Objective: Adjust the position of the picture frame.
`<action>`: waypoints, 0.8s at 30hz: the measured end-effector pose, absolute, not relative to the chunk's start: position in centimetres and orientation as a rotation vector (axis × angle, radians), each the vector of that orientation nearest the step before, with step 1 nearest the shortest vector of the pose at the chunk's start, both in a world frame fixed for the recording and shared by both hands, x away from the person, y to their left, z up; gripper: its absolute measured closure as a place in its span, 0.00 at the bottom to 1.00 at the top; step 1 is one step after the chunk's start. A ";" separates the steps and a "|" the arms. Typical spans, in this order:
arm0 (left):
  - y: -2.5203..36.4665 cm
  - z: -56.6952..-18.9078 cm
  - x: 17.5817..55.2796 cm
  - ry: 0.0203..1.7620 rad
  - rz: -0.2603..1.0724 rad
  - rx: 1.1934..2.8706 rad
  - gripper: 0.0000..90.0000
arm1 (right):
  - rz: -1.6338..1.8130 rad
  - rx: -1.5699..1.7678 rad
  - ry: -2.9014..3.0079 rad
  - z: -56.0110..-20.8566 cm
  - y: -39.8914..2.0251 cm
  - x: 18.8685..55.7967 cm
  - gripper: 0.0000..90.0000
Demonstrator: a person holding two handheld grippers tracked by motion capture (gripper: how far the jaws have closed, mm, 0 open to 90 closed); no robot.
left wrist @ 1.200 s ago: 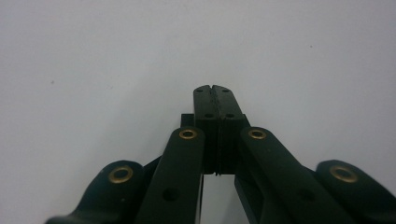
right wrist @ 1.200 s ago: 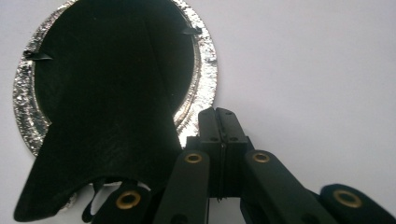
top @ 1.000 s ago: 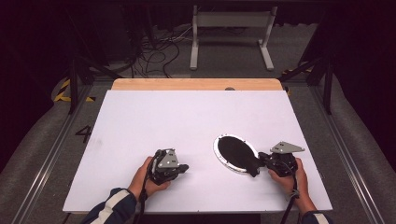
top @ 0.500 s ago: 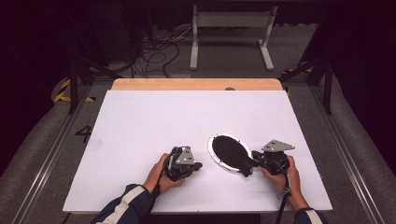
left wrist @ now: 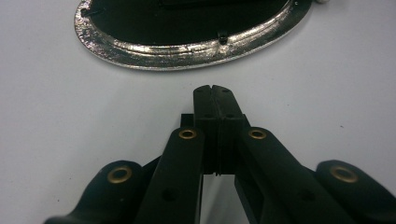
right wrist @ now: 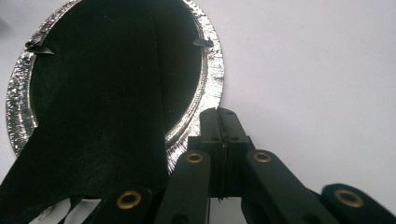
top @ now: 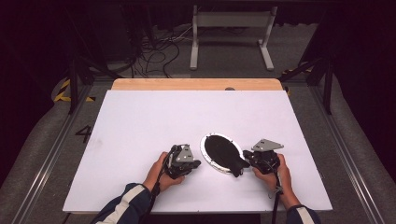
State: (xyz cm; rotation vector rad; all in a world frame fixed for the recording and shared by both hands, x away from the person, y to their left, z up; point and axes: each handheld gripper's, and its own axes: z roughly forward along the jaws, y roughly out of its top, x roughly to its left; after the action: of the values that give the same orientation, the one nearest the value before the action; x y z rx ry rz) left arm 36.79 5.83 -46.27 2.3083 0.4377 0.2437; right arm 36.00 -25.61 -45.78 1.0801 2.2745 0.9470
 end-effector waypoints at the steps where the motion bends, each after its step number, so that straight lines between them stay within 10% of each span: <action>1: 5.9 -46.3 36.9 0.443 0.241 2.309 1.00 | 0.946 1.076 2.274 -45.8 -25.5 36.0 1.00; 24: 6.6 -46.4 37.4 0.503 0.241 2.284 0.98 | 0.971 1.041 2.321 -45.8 -22.6 36.2 1.00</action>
State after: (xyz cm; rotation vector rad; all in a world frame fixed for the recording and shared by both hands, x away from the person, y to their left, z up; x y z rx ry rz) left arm 37.38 6.62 -46.43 2.2845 0.5032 0.2409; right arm 36.24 -22.60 -45.80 1.0410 2.3214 0.9712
